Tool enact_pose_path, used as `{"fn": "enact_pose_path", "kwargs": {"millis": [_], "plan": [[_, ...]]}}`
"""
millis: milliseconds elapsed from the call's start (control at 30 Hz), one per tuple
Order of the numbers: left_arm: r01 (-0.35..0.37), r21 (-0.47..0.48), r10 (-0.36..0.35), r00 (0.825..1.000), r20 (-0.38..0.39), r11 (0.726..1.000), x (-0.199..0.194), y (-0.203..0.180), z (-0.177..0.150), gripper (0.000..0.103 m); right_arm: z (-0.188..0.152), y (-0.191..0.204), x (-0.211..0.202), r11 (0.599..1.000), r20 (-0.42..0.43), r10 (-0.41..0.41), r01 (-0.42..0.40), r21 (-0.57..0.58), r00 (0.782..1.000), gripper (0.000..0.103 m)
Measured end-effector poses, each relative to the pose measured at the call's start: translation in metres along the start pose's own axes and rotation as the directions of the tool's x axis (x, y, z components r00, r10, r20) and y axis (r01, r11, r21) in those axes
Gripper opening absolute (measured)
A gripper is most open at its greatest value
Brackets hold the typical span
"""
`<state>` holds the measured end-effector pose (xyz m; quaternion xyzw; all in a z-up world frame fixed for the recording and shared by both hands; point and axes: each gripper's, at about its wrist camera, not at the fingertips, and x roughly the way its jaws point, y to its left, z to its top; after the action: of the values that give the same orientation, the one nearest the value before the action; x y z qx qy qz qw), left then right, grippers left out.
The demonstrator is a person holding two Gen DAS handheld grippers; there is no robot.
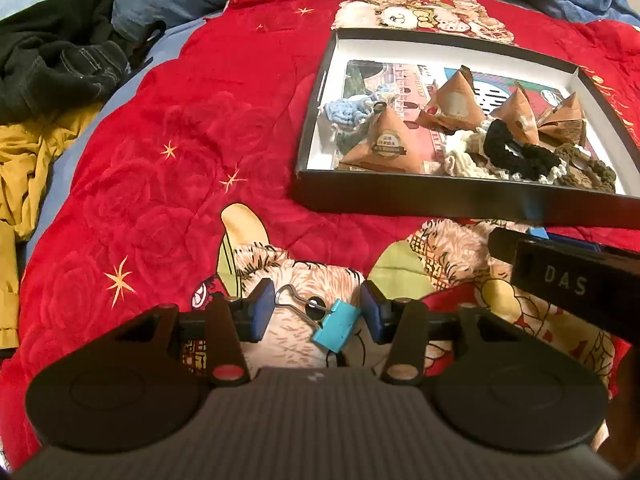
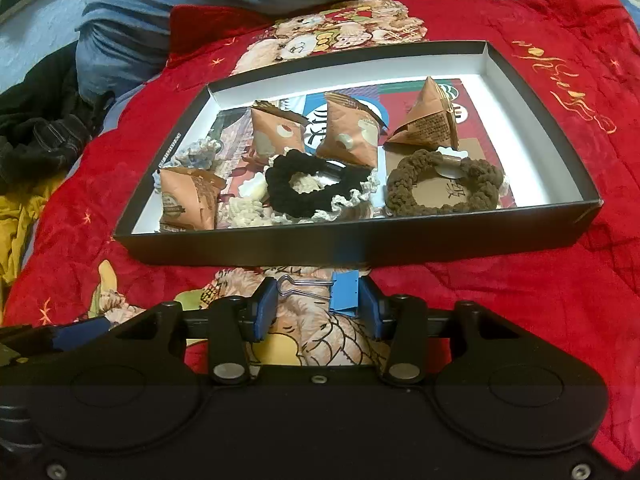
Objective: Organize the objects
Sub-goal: 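Grasp the blue binder clip with the right gripper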
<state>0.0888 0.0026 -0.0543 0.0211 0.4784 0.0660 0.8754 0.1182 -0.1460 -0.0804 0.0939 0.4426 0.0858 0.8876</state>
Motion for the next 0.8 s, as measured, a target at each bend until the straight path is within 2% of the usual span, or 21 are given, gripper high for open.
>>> {"fn": "enact_pose_path", "kwargs": {"millis": [433, 567, 800], "plan": [[0.015, -0.017, -0.015, 1.000, 0.012, 1.000, -0.002, 0.003, 0.002, 0.051, 0.001, -0.001, -0.016, 0.997, 0.019, 0.074, -0.075, 0.035, 0.997, 0.043], [0.095, -0.039, -0.091, 0.991, 0.098, 0.995, -0.015, 0.006, 0.005, 0.051, 0.002, -0.002, -0.026, 0.994, 0.050, 0.105, -0.107, 0.037, 0.993, 0.043], [0.166, -0.055, -0.152, 0.966, 0.210, 0.985, -0.030, 0.007, 0.012, 0.051, 0.009, -0.013, -0.056, 0.981, 0.141, 0.168, -0.179, 0.074, 0.976, 0.043]]}}
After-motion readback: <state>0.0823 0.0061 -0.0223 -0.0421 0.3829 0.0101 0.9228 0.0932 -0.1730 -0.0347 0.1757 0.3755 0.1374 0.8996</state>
